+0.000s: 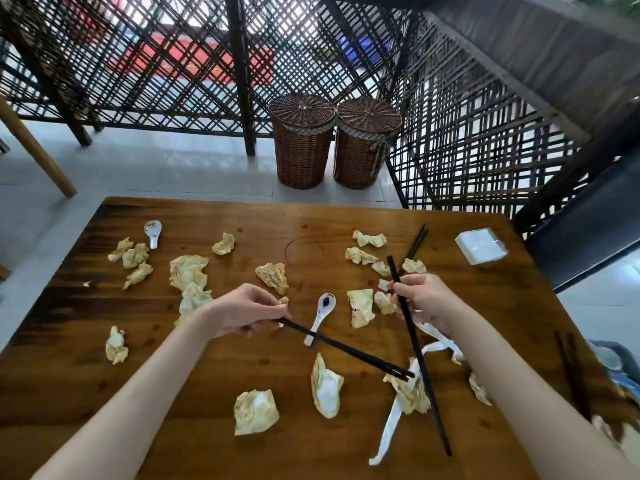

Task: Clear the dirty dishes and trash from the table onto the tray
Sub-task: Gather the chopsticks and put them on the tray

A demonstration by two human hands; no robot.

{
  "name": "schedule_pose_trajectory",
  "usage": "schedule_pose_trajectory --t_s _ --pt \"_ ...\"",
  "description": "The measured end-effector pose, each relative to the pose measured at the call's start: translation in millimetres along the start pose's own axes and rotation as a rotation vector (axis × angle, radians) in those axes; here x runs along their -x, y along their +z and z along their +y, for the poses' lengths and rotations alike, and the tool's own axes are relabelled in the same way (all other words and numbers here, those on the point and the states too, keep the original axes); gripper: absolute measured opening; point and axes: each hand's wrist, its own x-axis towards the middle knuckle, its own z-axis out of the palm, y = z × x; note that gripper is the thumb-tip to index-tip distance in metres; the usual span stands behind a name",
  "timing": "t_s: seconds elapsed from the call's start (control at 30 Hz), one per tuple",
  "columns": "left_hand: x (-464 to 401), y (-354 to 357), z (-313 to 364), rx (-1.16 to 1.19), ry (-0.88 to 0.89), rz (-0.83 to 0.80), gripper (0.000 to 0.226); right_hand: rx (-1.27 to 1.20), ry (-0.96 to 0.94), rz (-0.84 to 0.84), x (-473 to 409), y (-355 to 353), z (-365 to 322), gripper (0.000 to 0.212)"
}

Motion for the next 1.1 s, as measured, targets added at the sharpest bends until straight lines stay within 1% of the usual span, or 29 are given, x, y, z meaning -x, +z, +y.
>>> schedule_pose_trajectory --t_s 0.1,0.23,0.3,0.47,0.57,0.7,0.87,1.03,1.1 --pt "-12.6 24.0 26.1 -0.044 0.062 0.058 0.018 -0.052 0.022 -0.038 1.7 -14.1 4.7 0.015" --pt "-29.6 61.6 58.4 -0.099 0.101 0.098 0.02 0.018 0.032 -0.047 0.2 -37.5 15.8 0.014" --pt "-36.7 83.2 72.2 -0.065 0.134 0.089 0.023 -0.028 0.045 -0.072 -4.3 -54.2 21.6 0.014" --pt "-48.1 128.2 91.4 0.05 0.115 0.079 0.017 0.049 0.047 -0.107 -13.2 -98.2 29.1 0.013" --pt "-54.2 155.1 101.0 0.147 0.11 0.151 0.015 0.104 0.051 -0.129 -16.8 -124.8 33.6 0.018" --pt "-62.5 184.4 108.3 0.241 0.104 0.246 0.016 0.089 0.04 -0.155 -22.4 -149.7 35.4 0.019" --pt "-69.0 201.9 111.8 0.219 0.065 0.347 0.024 0.099 0.052 -0.177 -31.3 -165.2 37.6 0.02" --pt "-70.1 210.5 116.3 0.217 0.116 0.42 0.037 0.163 0.057 -0.156 -40.7 -170.2 40.9 0.014" --pt "-71.5 211.7 116.0 0.277 0.131 0.46 0.041 0.21 0.059 -0.147 -45.1 -170.5 42.0 0.014"
